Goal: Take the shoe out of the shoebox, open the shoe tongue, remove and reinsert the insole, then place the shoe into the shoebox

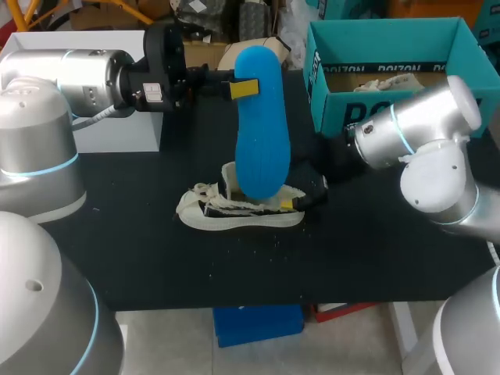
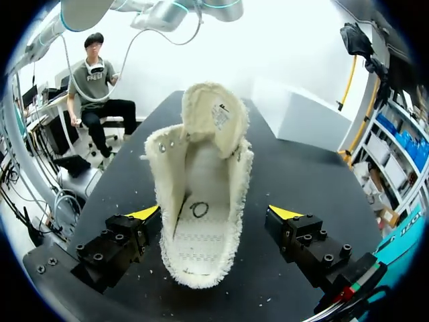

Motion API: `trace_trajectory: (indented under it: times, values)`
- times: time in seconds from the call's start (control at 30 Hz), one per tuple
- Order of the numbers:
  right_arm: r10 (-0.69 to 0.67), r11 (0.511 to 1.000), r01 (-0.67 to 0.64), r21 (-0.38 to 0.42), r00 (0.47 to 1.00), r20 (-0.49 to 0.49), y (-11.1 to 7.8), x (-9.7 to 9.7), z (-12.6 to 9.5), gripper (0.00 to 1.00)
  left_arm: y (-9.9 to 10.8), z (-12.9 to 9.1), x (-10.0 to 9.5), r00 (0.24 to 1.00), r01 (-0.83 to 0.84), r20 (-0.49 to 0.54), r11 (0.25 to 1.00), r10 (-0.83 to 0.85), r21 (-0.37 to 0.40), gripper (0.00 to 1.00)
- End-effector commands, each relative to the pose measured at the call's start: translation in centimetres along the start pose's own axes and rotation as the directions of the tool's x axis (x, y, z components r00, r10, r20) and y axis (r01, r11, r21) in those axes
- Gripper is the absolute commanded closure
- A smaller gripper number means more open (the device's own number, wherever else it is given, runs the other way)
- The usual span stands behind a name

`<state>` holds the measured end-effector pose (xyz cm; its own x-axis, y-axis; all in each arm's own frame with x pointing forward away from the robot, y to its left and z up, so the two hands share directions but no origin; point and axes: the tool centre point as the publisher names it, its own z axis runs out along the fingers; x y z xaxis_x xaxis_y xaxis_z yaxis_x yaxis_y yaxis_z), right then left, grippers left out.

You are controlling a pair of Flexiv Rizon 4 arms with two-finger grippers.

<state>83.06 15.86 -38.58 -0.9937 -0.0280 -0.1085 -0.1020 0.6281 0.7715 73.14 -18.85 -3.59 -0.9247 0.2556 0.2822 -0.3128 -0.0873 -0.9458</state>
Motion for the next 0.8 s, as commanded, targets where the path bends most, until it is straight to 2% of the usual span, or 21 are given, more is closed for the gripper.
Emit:
trace_trajectory:
  times: [0.03, 0.43, 0.8]
  values:
    - [0.006, 0.996, -0.004, -0.084, 1.000, 0.015, -0.8, 0.7, 0.4, 0.00, 0.1, 0.1, 0.0, 1.000, -0.001, 0.001, 1.000, 0.001, 0.000, 1.00]
    - [0.042, 0.994, -0.040, -0.106, 0.999, 0.018, -2.6, 1.5, 0.7, 0.00, 0.1, 0.1, 0.0, 1.000, -0.001, 0.001, 1.000, 0.001, 0.000, 1.00]
    - [0.083, 0.988, -0.082, -0.134, 0.997, 0.002, -3.5, 2.0, 1.4, 0.00, 0.1, 0.1, 0.0, 1.000, -0.001, 0.001, 1.000, 0.001, 0.000, 1.00]
